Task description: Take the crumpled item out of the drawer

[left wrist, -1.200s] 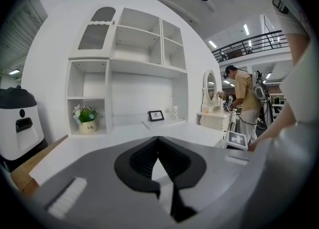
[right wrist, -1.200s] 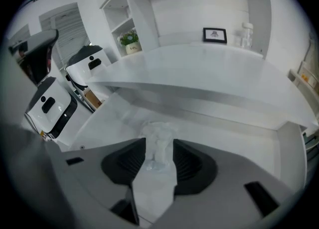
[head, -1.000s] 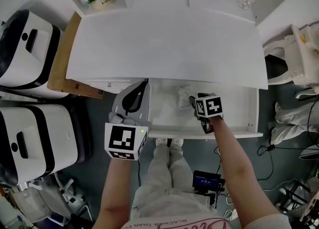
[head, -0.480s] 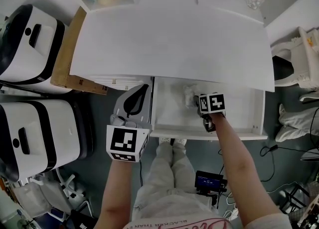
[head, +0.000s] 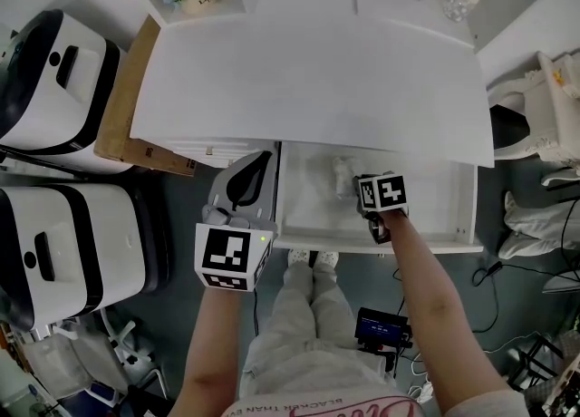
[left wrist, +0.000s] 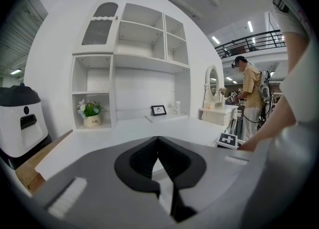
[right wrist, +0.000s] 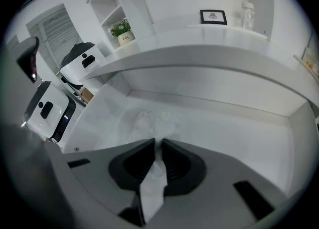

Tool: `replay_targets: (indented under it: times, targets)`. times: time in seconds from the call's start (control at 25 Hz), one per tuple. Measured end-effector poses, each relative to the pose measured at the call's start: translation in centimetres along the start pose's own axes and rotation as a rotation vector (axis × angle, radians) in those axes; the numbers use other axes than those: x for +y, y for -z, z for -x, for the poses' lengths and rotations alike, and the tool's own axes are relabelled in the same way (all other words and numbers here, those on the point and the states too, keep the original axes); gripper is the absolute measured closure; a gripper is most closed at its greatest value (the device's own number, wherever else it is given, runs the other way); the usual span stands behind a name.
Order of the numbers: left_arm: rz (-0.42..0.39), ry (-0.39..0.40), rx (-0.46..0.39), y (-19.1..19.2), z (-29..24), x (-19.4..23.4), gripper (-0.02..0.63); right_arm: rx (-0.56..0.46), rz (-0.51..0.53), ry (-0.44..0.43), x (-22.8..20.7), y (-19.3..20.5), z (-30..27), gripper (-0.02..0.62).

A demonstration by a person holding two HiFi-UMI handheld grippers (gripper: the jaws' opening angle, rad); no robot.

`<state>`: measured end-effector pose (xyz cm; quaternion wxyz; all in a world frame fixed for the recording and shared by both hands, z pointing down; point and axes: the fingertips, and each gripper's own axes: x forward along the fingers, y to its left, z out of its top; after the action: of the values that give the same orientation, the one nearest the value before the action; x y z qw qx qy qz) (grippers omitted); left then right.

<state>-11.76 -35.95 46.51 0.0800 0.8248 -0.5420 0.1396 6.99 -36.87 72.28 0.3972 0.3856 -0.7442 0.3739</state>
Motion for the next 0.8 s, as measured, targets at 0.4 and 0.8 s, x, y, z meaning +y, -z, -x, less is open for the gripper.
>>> replay_targets:
  times: [0.4, 0.8]
  targets:
    - [-0.015, 0.017, -0.057, -3.0, 1.3, -0.7, 0.595, -0.057, 0.063, 0.011, 1.5, -1.5, 4.7, 0.541]
    - [-0.022, 0.0, -0.124, -6.2, 3.4, -0.8, 0.595, -0.147, 0.076, 0.036, 2.1, -3.2, 9.8, 0.541]
